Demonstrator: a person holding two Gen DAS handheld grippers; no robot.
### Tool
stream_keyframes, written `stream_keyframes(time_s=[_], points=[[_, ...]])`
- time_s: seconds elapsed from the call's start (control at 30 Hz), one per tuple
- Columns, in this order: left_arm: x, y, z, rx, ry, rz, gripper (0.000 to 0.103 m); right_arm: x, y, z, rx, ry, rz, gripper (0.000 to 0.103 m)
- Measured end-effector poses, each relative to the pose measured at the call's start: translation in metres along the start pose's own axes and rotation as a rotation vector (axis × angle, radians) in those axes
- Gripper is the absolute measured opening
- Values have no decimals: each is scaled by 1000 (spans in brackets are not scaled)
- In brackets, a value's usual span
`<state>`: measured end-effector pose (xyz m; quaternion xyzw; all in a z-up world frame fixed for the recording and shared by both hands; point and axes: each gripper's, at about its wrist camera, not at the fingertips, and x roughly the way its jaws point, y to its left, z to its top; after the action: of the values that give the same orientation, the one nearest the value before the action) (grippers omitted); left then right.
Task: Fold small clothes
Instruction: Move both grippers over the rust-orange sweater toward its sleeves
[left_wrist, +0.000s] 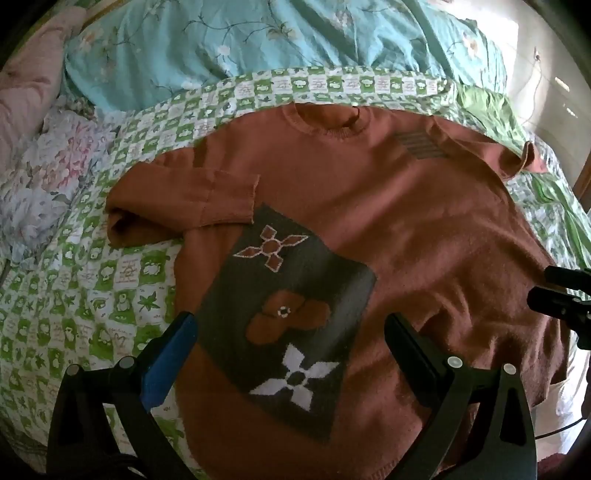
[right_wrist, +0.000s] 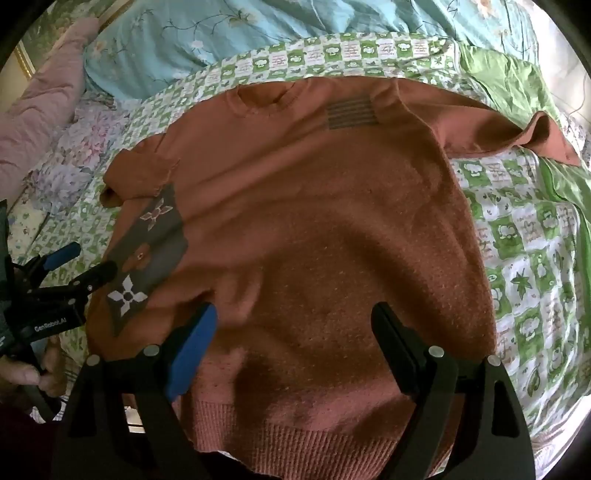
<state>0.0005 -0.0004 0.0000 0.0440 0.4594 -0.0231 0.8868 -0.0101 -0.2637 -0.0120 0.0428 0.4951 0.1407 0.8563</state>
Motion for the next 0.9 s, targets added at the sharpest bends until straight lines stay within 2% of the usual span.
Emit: stream_keyframes(time_s=[0.9], points=[[4,-2,-5,11,-2,3,101,-1,2,0,-6,2,-5,86]])
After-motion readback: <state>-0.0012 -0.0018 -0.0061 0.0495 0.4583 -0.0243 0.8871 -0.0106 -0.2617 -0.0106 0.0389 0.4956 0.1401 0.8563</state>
